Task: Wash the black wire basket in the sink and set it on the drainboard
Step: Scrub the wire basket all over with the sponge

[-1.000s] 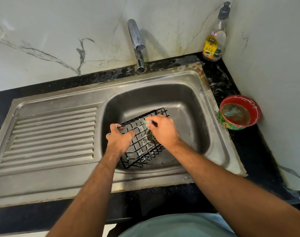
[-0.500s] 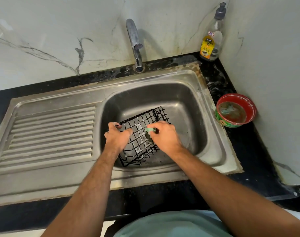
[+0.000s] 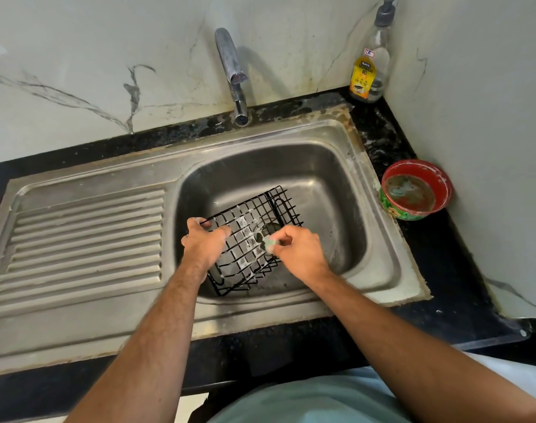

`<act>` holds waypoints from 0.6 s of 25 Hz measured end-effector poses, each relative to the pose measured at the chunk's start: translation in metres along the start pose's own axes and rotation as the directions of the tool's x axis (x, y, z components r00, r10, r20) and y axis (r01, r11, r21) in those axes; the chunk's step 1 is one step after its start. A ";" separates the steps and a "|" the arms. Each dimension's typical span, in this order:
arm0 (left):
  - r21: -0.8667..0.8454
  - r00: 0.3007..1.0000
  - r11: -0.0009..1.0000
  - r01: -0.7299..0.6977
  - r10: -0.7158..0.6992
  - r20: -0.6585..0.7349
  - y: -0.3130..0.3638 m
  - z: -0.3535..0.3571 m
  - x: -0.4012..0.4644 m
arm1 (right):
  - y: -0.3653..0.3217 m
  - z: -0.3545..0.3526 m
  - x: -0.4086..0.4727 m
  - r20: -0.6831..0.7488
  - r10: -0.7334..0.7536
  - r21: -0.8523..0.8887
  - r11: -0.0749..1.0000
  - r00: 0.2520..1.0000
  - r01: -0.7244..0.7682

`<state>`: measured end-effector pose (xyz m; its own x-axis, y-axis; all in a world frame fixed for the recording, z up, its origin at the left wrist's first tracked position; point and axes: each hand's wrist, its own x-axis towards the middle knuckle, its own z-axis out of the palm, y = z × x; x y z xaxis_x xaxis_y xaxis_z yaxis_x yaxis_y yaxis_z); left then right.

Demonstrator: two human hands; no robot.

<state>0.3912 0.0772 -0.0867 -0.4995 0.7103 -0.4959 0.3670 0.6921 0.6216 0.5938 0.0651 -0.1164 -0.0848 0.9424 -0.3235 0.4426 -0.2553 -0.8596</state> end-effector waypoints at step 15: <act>-0.015 1.000 1.000 0.016 -0.016 -0.003 0.003 -0.001 0.001 | -0.001 -0.001 0.000 0.109 0.005 -0.242 0.970 0.994 0.022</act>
<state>0.3916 0.0798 -0.0844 -0.5074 0.6985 -0.5046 0.3470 0.7016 0.6223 0.5945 0.0660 -0.1154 -0.1791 0.9120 -0.3690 0.6435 -0.1751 -0.7451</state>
